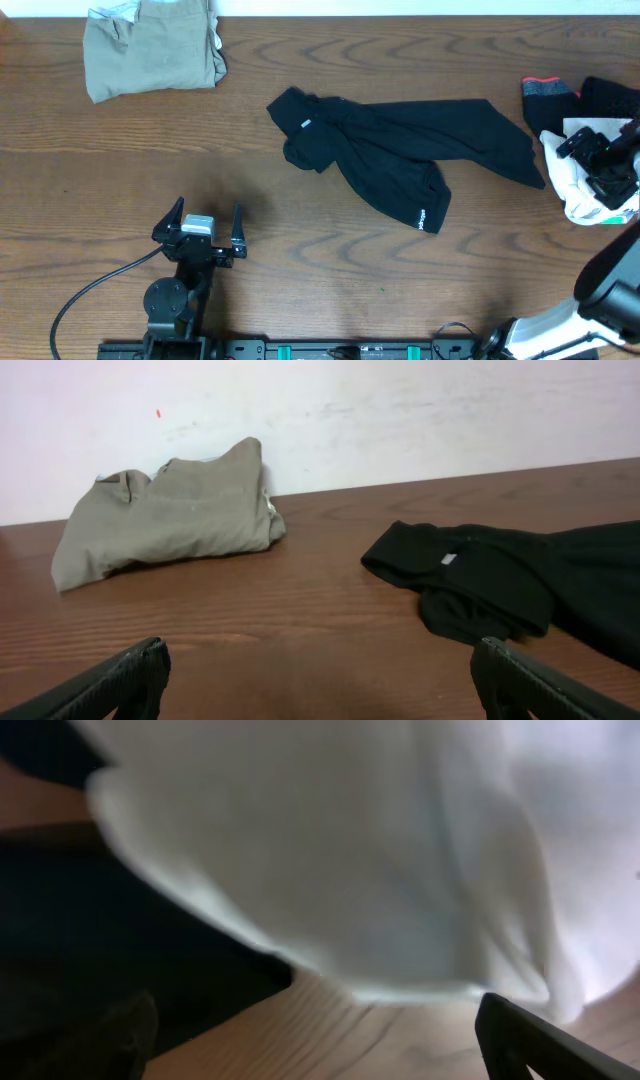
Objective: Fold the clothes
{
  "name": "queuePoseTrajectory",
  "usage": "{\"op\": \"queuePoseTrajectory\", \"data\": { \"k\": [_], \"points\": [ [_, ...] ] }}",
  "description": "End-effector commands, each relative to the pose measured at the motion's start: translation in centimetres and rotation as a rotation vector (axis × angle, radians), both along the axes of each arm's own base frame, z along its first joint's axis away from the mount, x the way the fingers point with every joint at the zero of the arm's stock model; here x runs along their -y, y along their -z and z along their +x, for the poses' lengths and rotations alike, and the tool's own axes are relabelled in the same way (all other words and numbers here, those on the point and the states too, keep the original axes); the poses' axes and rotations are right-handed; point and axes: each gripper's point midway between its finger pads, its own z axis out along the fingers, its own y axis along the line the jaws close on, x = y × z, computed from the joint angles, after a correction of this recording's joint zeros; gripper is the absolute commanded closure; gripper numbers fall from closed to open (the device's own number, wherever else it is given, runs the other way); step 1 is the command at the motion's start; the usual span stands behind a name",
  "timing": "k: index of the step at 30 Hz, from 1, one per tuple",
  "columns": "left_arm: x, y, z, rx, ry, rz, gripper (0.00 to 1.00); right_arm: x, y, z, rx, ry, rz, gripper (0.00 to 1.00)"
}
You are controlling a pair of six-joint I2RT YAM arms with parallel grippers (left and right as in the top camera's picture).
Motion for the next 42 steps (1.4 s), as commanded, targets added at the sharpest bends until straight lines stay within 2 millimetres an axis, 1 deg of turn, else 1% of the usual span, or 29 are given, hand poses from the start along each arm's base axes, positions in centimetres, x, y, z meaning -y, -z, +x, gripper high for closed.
{"op": "queuePoseTrajectory", "data": {
  "k": [1,3,4,7,8,9,10,12,14,15,16,18,19,21,25,26,28,31,32,33,34,35,36,37,40,42],
  "points": [
    [0.3,1.5,-0.1,-0.043,0.015,0.008,0.02,1.3,2.0,-0.9,-0.098,0.033,-0.077,0.01],
    [0.3,1.5,-0.1,-0.043,0.015,0.008,0.02,2.3,2.4,-1.0,-0.119,0.043,-0.126,0.01],
    [0.3,1.5,-0.1,-0.043,0.015,0.008,0.02,2.9,2.3,-1.1,-0.125,0.049,-0.156,0.03],
    [0.3,1.5,-0.1,-0.043,0.015,0.008,0.02,4.4,1.8,-0.9,-0.126,0.063,-0.235,0.14],
    [0.3,1.5,-0.1,-0.043,0.015,0.008,0.02,5.1,1.6,-0.9,-0.132,0.065,-0.275,0.2],
    [0.3,1.5,-0.1,-0.043,0.015,0.008,0.02,5.6,1.4,-0.9,-0.134,0.062,-0.302,0.31],
    [0.3,1.5,-0.1,-0.043,0.015,0.008,0.02,6.1,1.2,-0.7,-0.134,0.049,-0.331,0.47],
    [0.3,1.5,-0.1,-0.043,0.015,0.008,0.02,7.0,0.7,-0.5,-0.139,0.024,-0.386,0.72],
    [0.3,1.5,-0.1,-0.043,0.015,0.008,0.02,7.8,0.3,-0.5,-0.15,0.024,-0.433,0.92],
    [0.3,1.5,-0.1,-0.043,0.015,0.008,0.02,8.2,0.1,-0.6,-0.153,0.034,-0.458,0.98],
    [0.3,1.5,-0.1,-0.043,0.015,0.008,0.02,8.6,-0.2,-0.5,-0.15,0.042,-0.474,0.99],
    [0.3,1.5,-0.1,-0.043,0.015,0.007,0.02,9.9,-1.3,-0.6,-0.155,0.059,-0.527,0.99],
    [0.3,1.5,-0.1,-0.043,0.015,0.007,0.02,10.9,-2.3,-0.7,-0.163,0.073,-0.564,0.99],
    [0.3,1.5,-0.1,-0.043,0.015,0.007,0.02,12.2,-3.9,-0.9,-0.17,0.088,-0.599,0.99],
    [0.3,1.5,-0.1,-0.043,0.015,0.007,0.02,14.4,-6.7,-1.8,-0.158,0.148,-0.602,0.99],
    [0.3,1.5,-0.1,-0.043,0.015,0.008,0.02,14.7,-7.0,-2.0,-0.151,0.159,-0.592,0.99],
    [0.3,1.5,-0.1,-0.043,0.015,0.008,0.02,14.9,-7.0,-1.9,-0.118,0.164,-0.547,0.99],
    [0.3,1.5,-0.1,-0.043,0.015,0.007,0.02,14.9,-6.6,-2.3,-0.107,0.17,-0.508,0.92],
    [0.3,1.5,-0.1,-0.043,0.015,0.007,0.02,14.9,-6.5,-2.5,-0.111,0.174,-0.504,0.87],
    [0.3,1.5,-0.1,-0.043,0.015,0.008,0.02,14.6,-6.4,-2.3,-0.104,0.167,-0.487,0.73],
    [0.3,1.5,-0.1,-0.043,0.015,0.008,0.02,14.3,-6.2,-2.0,-0.088,0.157,-0.463,0.51],
    [0.3,1.5,-0.1,-0.043,0.015,0.008,0.02,13.7,-5.9,-1.6,-0.068,0.143,-0.43,0.23],
    [0.3,1.5,-0.1,-0.043,0.015,0.008,0.02,13.1,-5.6,-1.1,-0.05,0.117,-0.397,0.04],
    [0.3,1.5,-0.1,-0.043,0.015,0.007,0.02,12.6,-5.5,-0.8,-0.037,0.099,-0.375,0.01],
    [0.3,1.5,-0.1,-0.043,0.015,0.007,0.02,11.3,-5.2,0.1,-0.012,0.068,-0.326,0.01],
    [0.3,1.5,-0.1,-0.043,0.015,0.007,0.02,9.9,-5.1,1.2,0.034,0.036,-0.273,0.01]
  ]
}}
